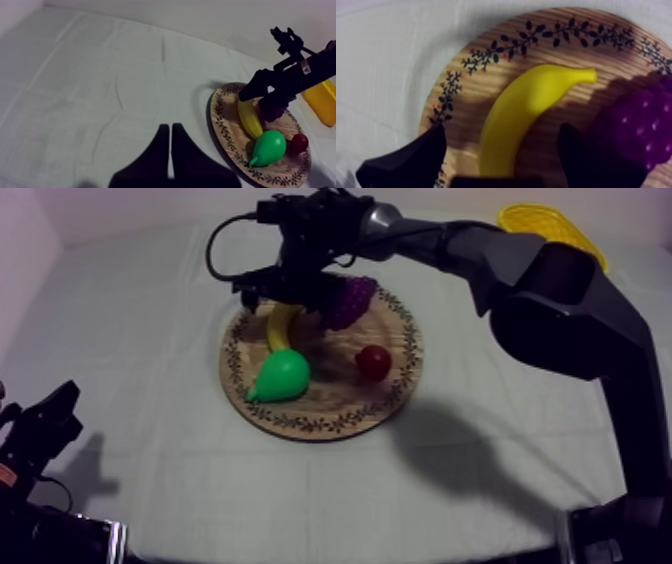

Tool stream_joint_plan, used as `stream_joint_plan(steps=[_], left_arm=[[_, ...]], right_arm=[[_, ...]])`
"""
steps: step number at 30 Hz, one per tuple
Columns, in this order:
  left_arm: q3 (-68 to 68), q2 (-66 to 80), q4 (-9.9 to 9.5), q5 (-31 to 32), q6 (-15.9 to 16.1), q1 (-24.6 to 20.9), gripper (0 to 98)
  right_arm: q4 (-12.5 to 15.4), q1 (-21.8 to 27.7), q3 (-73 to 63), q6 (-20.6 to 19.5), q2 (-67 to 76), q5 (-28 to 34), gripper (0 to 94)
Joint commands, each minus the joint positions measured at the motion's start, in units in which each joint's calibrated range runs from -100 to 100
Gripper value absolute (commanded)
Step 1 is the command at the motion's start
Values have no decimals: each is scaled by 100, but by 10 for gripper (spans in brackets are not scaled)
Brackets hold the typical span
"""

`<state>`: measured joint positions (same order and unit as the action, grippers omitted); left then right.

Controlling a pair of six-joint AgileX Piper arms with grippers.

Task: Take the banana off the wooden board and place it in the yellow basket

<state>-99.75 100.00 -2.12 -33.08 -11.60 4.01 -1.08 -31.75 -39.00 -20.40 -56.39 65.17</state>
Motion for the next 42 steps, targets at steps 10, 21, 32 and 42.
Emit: stream_joint_plan(steps=[10,21,32,42], left_arm=[[-3,0,0,2,0,1,1],[-3,0,0,2,-1,1,1],[-3,0,0,2,0,1,1],[-3,0,0,2,1,1,1]], right_arm=[[-91,0,-302,31,-398,9,498],[-46,-28,-414,227,-500,-3,106],[-33,71,-48,301,341,250,40],[-117,516,1097,445,2032,213,32]])
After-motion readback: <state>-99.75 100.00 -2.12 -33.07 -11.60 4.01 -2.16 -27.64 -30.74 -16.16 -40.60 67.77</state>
